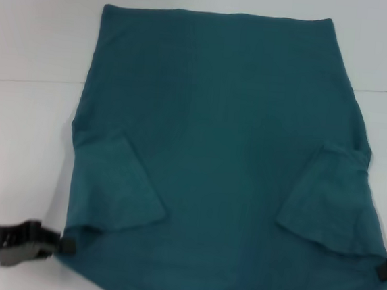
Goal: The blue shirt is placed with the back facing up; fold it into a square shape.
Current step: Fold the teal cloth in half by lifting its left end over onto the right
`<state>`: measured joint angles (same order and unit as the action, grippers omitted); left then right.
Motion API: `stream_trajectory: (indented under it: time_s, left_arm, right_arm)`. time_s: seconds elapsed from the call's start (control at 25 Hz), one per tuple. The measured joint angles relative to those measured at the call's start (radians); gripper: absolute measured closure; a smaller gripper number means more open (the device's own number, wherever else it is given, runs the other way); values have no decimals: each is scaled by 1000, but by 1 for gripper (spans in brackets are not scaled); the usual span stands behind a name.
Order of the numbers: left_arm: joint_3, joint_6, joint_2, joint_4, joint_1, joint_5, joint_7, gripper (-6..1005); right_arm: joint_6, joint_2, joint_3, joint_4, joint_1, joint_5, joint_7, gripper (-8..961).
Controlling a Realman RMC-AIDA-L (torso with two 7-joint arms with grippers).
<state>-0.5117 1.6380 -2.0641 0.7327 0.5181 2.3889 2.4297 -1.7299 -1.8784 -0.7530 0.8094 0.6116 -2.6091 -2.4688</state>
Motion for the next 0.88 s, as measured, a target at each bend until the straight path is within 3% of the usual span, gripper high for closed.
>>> stream_trajectory:
  time_s: [0.36,0.52,0.76,0.88]
  left_arm:
    - [5,171,-7,93,-91,117,-28,957]
    - [6,203,-8,103,-104,138,-48,957]
    - [9,213,0,84,-38,116,-55,957]
    - [25,212,20,46,12,74,-37,957]
  right_arm:
    - [-119,-5,4,22,-61,1,36,902]
    - [-148,-12,53,23,-79,5,70,898]
    - [-170,-10,149,24,-73,20,102,893]
    - [-175,0,189,21,-61,77,106,891]
